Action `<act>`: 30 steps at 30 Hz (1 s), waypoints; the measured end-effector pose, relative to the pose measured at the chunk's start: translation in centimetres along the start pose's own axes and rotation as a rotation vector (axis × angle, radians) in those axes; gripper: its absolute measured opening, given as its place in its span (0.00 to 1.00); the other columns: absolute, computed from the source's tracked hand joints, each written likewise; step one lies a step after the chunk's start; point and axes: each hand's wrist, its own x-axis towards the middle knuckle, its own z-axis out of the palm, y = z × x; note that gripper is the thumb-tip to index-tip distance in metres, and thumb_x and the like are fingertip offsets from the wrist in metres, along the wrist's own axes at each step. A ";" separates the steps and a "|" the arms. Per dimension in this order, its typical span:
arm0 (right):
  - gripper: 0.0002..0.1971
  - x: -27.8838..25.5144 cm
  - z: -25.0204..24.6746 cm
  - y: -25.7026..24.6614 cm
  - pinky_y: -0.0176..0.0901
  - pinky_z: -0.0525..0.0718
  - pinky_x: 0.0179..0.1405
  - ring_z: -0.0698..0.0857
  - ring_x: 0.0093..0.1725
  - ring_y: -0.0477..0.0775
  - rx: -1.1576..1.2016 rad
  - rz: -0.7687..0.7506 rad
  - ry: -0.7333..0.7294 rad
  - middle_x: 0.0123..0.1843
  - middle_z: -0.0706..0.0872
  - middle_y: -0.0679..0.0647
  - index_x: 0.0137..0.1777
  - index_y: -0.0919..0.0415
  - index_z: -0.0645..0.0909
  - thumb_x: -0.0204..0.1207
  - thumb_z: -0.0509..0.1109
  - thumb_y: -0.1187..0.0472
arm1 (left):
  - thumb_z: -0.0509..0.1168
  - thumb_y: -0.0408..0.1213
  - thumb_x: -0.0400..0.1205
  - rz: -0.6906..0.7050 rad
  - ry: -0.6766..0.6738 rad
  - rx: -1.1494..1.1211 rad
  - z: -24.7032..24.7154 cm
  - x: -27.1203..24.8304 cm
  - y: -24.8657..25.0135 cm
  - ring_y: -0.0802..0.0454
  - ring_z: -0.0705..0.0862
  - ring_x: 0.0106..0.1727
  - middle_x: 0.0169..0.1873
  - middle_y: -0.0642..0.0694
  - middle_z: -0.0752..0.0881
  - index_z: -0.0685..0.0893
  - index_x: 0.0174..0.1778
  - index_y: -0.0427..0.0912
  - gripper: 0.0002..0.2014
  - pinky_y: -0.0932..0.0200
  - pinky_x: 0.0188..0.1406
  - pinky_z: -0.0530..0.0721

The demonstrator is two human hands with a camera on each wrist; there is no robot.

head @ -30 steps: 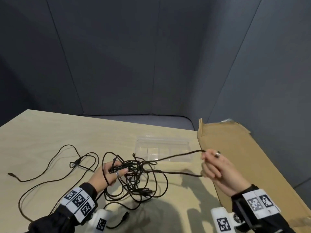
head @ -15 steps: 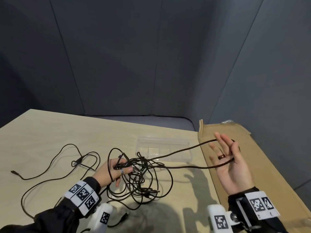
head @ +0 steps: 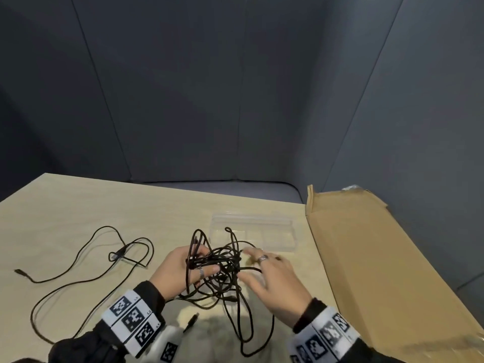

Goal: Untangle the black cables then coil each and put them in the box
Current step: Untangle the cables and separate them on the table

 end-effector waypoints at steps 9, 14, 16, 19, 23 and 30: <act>0.17 -0.2 0.6 -1.0 0.38 0.82 0.43 0.83 0.38 0.40 0.313 -0.123 0.183 0.35 0.86 0.42 0.39 0.44 0.82 0.67 0.62 0.33 | 0.79 0.36 0.68 -0.114 0.122 -0.032 -0.2 -0.1 -0.6 0.54 0.71 0.13 0.25 0.44 0.82 0.87 0.36 0.38 0.08 0.69 0.12 0.67; 0.07 -1.0 -0.4 -0.2 0.25 0.79 0.43 0.85 0.38 0.36 0.606 -0.074 0.171 0.34 0.89 0.42 0.32 0.46 0.86 0.71 0.75 0.54 | 0.81 0.36 0.64 -0.330 -0.112 -0.278 -2.6 -0.1 -2.7 0.53 0.82 0.27 0.28 0.45 0.83 0.87 0.41 0.37 0.14 0.64 0.26 0.81; 0.08 -1.2 -1.0 0.7 0.22 0.74 0.38 0.82 0.33 0.33 0.600 -0.040 0.188 0.30 0.86 0.39 0.32 0.49 0.85 0.73 0.74 0.59 | 0.83 0.43 0.59 -0.405 -0.085 -0.212 -4.9 0.0 -4.4 0.50 0.84 0.35 0.34 0.43 0.85 0.85 0.42 0.35 0.22 0.59 0.37 0.85; 0.06 -1.1 -0.8 2.0 0.25 0.75 0.36 0.81 0.30 0.35 0.539 0.007 0.187 0.29 0.85 0.42 0.37 0.51 0.85 0.76 0.71 0.58 | 0.79 0.39 0.67 -0.437 0.049 0.248 -7.7 0.8 -5.9 0.47 0.82 0.40 0.41 0.43 0.84 0.80 0.38 0.40 0.14 0.54 0.43 0.81; 0.09 -1.0 0.8 3.0 0.34 0.78 0.38 0.80 0.31 0.39 0.498 0.042 0.097 0.33 0.87 0.48 0.37 0.49 0.84 0.78 0.68 0.55 | 0.71 0.45 0.76 -0.187 0.108 0.572 -5.6 1.3 -2.3 0.53 0.79 0.49 0.52 0.50 0.78 0.78 0.53 0.50 0.13 0.61 0.48 0.75; 0.09 0.8 0.4 1.9 0.38 0.79 0.33 0.79 0.27 0.44 0.544 0.009 0.066 0.34 0.85 0.52 0.36 0.51 0.83 0.79 0.67 0.56 | 0.73 0.41 0.74 0.013 -0.284 0.220 3.1 0.0 1.5 0.63 0.76 0.30 0.30 0.57 0.84 0.80 0.44 0.52 0.08 0.70 0.33 0.74</act>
